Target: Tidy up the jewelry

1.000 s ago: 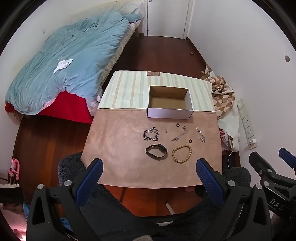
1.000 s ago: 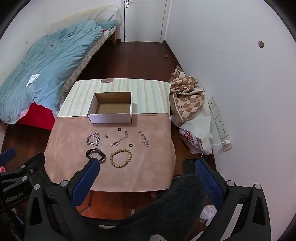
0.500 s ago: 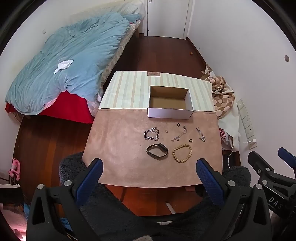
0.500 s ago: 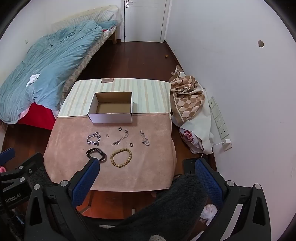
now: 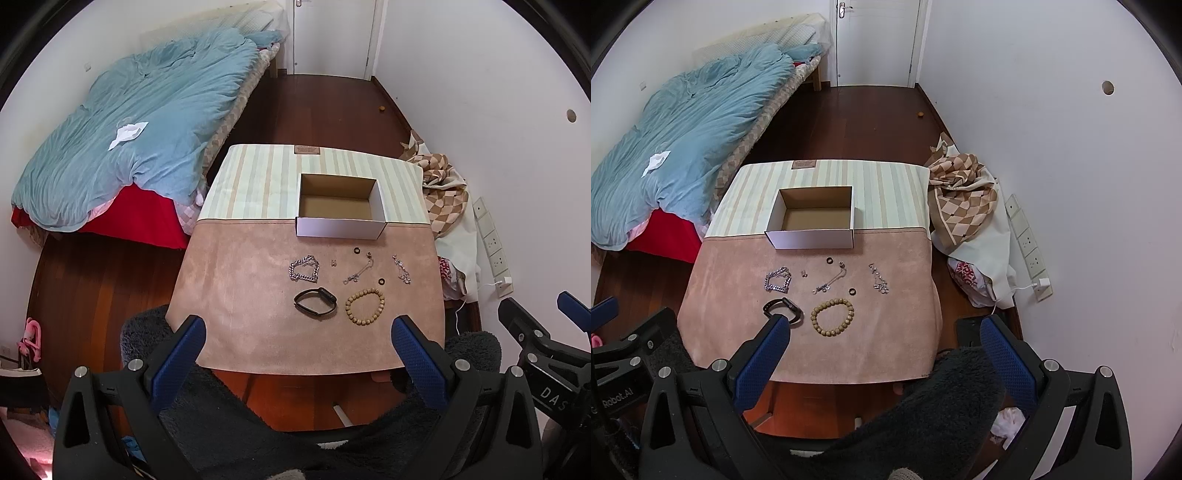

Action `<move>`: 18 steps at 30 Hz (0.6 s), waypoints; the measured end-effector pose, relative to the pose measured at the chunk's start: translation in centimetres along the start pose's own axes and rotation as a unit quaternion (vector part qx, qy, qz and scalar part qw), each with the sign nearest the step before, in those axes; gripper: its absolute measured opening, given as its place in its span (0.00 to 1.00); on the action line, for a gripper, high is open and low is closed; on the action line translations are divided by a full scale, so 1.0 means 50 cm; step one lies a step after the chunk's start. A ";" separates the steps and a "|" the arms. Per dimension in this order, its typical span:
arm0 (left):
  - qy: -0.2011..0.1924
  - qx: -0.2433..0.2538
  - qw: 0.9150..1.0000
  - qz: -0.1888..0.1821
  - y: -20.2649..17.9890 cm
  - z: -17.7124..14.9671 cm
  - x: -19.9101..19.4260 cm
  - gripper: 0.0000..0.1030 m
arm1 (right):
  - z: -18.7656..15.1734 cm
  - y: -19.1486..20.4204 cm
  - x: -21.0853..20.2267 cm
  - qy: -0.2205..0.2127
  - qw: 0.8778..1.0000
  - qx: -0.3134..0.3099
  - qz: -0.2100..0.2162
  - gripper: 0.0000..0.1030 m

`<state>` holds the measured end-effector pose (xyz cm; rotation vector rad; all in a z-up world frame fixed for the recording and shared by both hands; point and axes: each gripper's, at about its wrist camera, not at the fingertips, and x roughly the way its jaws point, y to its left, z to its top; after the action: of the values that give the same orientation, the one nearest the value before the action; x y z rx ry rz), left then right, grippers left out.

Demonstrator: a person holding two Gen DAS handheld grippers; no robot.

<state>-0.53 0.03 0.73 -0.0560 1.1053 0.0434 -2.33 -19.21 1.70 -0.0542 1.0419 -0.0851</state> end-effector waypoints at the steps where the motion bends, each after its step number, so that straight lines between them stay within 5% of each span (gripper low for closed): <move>1: 0.000 0.000 1.000 0.000 0.001 0.000 0.000 1.00 | 0.000 0.000 0.000 0.001 1.000 0.000 0.000 1.00; 18: 0.005 0.010 1.000 0.000 -0.001 -0.004 0.011 1.00 | -0.001 -0.005 -0.006 -0.003 1.000 0.001 -0.004 1.00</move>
<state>-0.43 -0.02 0.14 -0.0381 1.1159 0.0327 -2.53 -19.41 1.97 -0.0565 1.0358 -0.0937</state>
